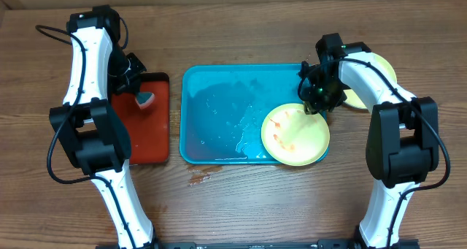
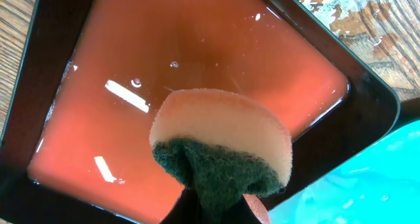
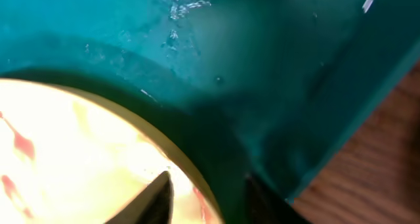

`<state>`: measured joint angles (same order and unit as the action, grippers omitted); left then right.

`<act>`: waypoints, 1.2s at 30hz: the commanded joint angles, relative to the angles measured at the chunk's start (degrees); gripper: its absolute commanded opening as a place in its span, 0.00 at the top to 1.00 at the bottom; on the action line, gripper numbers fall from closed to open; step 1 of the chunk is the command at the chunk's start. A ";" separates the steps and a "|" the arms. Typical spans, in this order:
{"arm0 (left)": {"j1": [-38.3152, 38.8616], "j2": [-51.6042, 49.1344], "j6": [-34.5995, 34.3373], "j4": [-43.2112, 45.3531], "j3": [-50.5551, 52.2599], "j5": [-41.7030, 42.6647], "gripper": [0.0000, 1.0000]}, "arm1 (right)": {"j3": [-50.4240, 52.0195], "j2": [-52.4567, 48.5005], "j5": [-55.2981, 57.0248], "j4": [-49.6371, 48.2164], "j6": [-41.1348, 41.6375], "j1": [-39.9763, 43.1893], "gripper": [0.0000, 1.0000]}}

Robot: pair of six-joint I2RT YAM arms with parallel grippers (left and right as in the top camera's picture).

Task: Clean dirty plates on tray and stack at the side
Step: 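Grip the second yellow plate rim with right gripper and drag it to tray center, then dip and rub the sponge in the red tray water with left gripper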

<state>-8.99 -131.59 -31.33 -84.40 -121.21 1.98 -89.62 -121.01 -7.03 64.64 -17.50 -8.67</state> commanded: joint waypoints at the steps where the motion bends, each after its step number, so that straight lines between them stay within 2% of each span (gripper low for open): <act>1: 0.39 0.35 1.18 0.02 0.13 0.63 0.96 | 0.22 1.38 -0.11 0.46 0.31 -0.28 0.83; 3: 0.39 0.35 1.16 0.04 0.13 0.63 0.96 | 0.22 1.38 -0.98 -0.09 3.48 -0.33 0.95; 8: 0.39 0.35 1.16 0.04 0.13 0.66 0.96 | 0.22 1.36 -9.60 -3.61 8.55 -1.27 0.96; 12: 0.39 0.35 1.16 0.02 0.13 0.66 0.96 | 0.22 1.36 -10.01 -10.01 15.06 -3.87 0.96; 15: 0.39 0.35 1.68 0.00 0.13 0.87 0.96 | 0.22 1.38 -9.75 -12.76 16.11 -6.03 0.85; 17: 0.39 0.35 1.77 0.02 0.13 1.09 0.95 | 0.22 1.36 -9.57 -14.03 16.11 -7.54 0.69; 20: 0.39 0.35 1.77 0.02 0.13 1.09 0.96 | 0.22 1.36 -5.25 -14.47 17.22 -9.22 0.69; 22: 0.39 0.35 1.79 0.00 0.13 1.09 0.96 | 0.22 1.38 0.74 -13.75 19.30 -9.90 0.63; 25: 0.39 0.35 1.81 0.02 0.13 1.07 0.96 | 0.20 1.38 5.79 -11.85 21.29 -10.01 0.62; 27: 0.39 0.35 1.79 0.09 0.13 1.07 0.96 | 0.20 1.38 5.66 -10.88 22.93 -9.79 0.57; 29: 0.39 0.35 1.79 0.26 0.13 1.07 0.96 | 0.20 1.38 5.66 -9.38 26.08 -9.62 0.56; 31: 0.39 0.35 1.79 0.39 0.13 1.07 0.96 | 0.20 1.38 4.63 -7.58 30.47 -9.60 0.50; 36: 0.39 0.35 1.79 0.46 0.13 1.07 0.96 | 0.24 1.38 -5.20 -6.16 31.74 -10.05 0.51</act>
<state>-8.99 -131.59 -30.96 -84.09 -121.21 2.42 -89.41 -121.01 -5.63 58.41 11.03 -18.39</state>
